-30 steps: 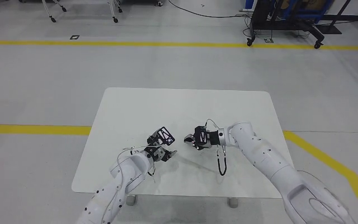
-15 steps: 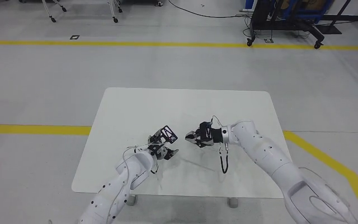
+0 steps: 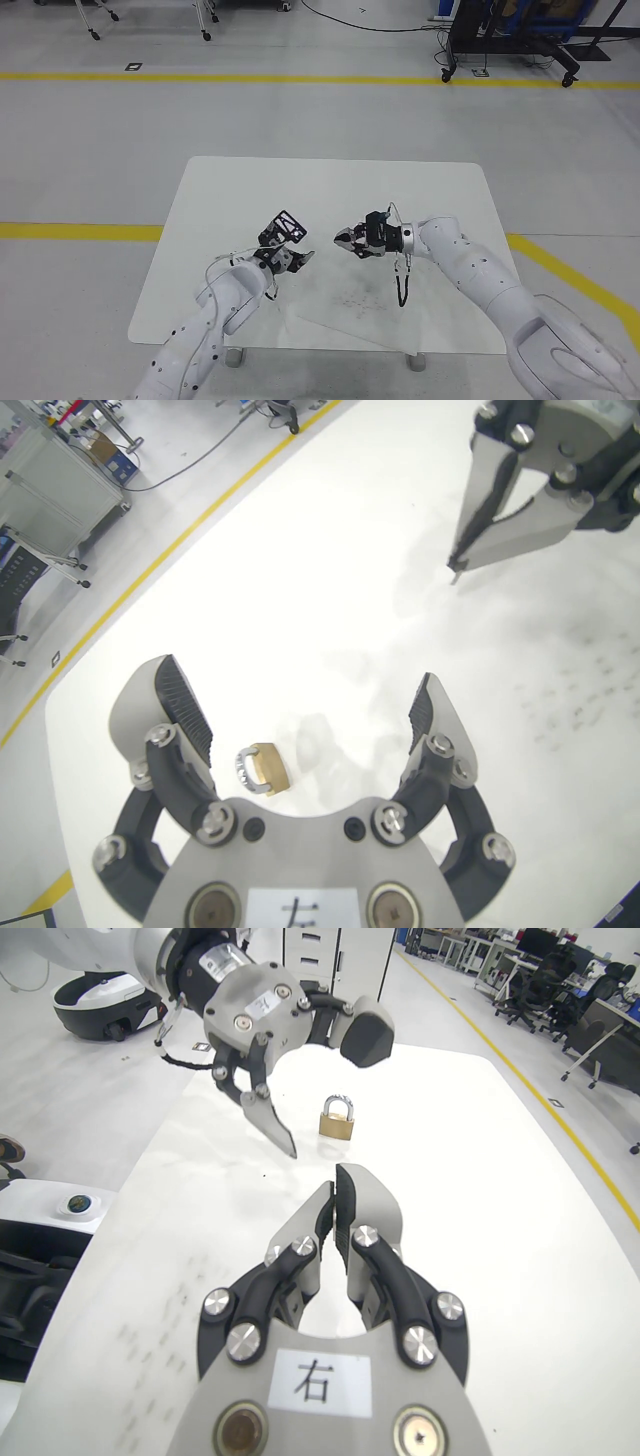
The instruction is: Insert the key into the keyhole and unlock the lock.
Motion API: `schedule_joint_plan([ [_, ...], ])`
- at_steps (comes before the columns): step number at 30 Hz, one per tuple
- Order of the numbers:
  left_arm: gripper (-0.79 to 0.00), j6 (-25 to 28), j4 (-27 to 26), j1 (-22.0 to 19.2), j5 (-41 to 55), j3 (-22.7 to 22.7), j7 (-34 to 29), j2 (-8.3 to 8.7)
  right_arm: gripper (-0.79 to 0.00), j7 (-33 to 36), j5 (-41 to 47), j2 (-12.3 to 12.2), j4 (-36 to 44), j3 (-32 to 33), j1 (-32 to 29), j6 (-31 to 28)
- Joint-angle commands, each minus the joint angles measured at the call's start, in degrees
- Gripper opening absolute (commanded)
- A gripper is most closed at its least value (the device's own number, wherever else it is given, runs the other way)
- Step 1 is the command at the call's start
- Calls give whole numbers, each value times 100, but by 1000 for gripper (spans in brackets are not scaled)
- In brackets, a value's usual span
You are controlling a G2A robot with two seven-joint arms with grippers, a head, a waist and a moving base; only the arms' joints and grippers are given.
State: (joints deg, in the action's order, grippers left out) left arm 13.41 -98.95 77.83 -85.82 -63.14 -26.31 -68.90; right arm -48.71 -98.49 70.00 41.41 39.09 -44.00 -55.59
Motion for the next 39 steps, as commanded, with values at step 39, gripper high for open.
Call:
schedule_joint_plan([
  [39, 0, 2262, 977, -138, 9099, -1549, -2367, 287, -785, 2097, 8131, 236, 1023, -1135, -730, -242],
])
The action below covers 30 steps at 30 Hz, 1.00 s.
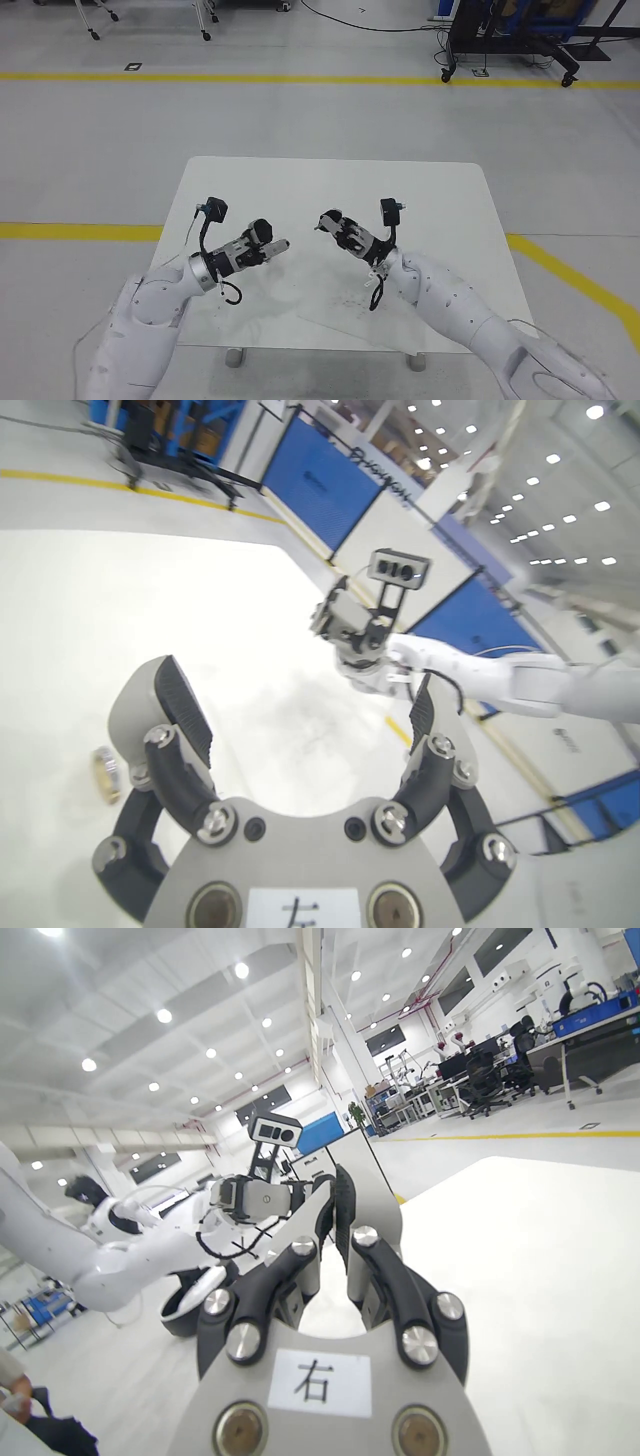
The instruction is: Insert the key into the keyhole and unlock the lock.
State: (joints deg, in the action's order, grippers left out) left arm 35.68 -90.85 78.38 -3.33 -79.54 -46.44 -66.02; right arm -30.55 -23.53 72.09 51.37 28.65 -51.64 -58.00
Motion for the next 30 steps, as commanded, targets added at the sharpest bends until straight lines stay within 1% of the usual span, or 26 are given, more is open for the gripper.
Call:
schedule_joint_plan([
  [1, 0, 53, 294, -329, 1147, 160, -590, 0, -785, 468, 983, 53, 11, -151, 60, 0],
  [3, 0, 77, 499, -557, 1758, 286, -1016, -1, -785, 822, 1612, 102, -26, -228, 107, 0],
  [5, -148, 158, 708, -729, 1942, 336, -1279, 8, -785, 1167, 2152, 152, -33, -254, 134, 0],
  [8, -406, 313, 893, -859, 1796, 409, -1269, 10, -785, 1772, 2770, 205, 39, -222, 149, 0],
  [11, -416, 371, 934, -895, 1551, 448, -1114, 14, -785, 2402, 3316, 240, 128, -74, 117, 0],
  [16, -397, 310, 898, -879, 1235, 514, -876, 25, -785, 3481, 3983, 334, 87, 251, 45, 0],
  [18, -409, 264, 867, -864, 1125, 546, -798, 29, -785, 3918, 4229, 385, 49, 403, 14, 0],
  [25, -409, -213, 750, -844, 572, 649, -277, 30, -785, 5331, 4903, 577, -96, 1045, -139, 0],
  [30, -440, -344, 755, -885, 596, 698, -216, 36, -785, 6177, 5120, 755, -299, 1420, -195, 0],
])
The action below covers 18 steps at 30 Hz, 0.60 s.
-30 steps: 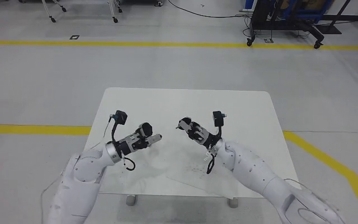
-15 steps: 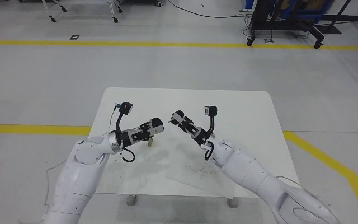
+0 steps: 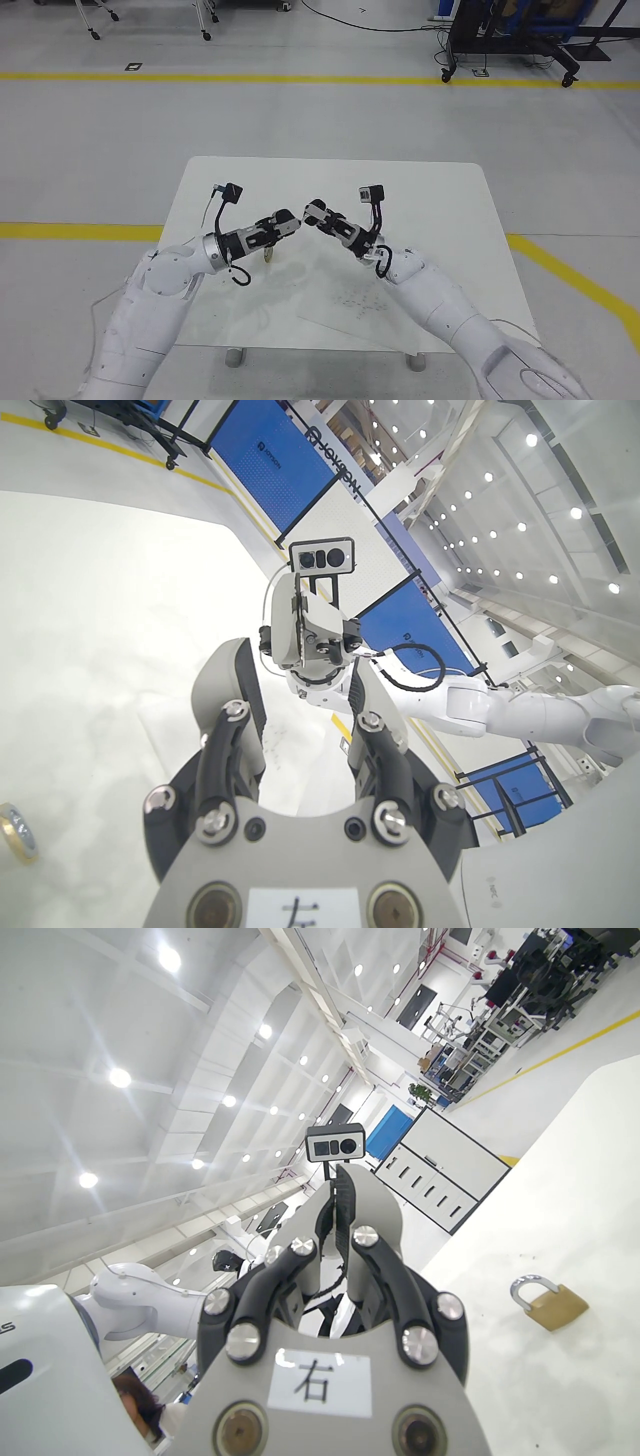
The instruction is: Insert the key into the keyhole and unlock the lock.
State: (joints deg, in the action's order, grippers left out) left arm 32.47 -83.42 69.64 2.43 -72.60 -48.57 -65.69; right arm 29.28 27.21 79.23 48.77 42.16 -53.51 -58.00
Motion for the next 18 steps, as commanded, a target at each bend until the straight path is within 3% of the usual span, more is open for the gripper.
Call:
schedule_joint_plan([
  [1, -456, -66, 23, -19, -2, 0, 11, 8, -785, 324, 72, 83, -84, 133, -6, 0],
  [11, -566, -246, 10, -72, -55, 74, -1, 34, -785, 1004, -87, 450, -543, 744, 44, 0],
  [18, -785, -399, 13, -111, -166, 122, 13, 53, -785, 1197, -319, 632, -749, 1100, 49, 0],
])
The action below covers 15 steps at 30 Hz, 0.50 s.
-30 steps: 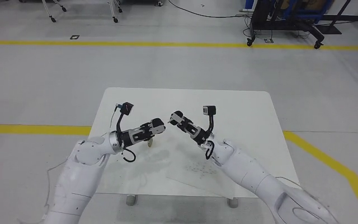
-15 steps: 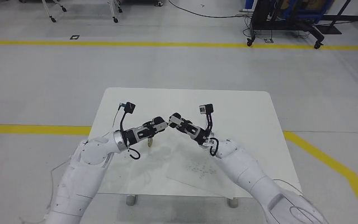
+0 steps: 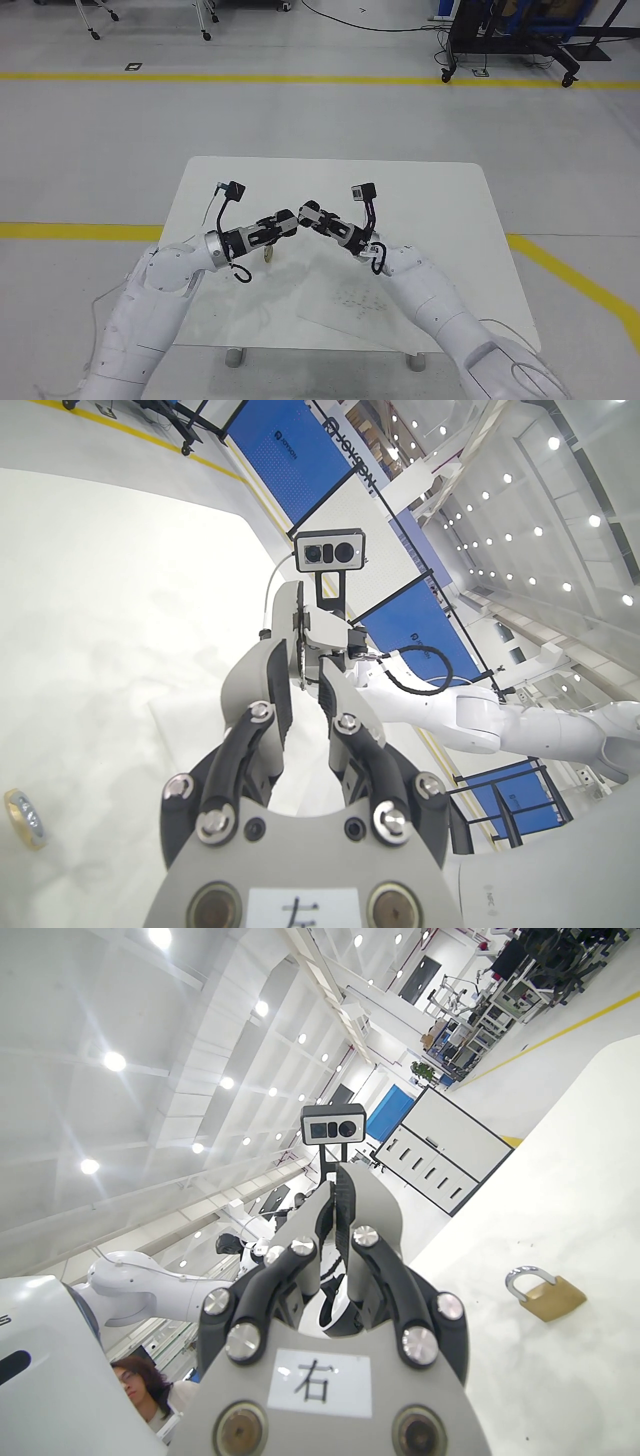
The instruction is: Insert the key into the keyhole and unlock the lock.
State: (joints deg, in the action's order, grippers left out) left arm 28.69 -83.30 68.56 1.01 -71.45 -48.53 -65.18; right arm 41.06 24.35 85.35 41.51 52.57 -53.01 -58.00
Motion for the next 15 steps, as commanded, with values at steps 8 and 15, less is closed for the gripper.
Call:
schedule_joint_plan([
  [8, -785, -195, -24, -15, -87, 52, 66, 20, -785, 286, -195, 166, -113, 422, -45, 0],
  [15, -785, -305, -54, 15, -94, 32, 249, 34, -785, 522, -277, 247, -161, 720, -77, 0],
])
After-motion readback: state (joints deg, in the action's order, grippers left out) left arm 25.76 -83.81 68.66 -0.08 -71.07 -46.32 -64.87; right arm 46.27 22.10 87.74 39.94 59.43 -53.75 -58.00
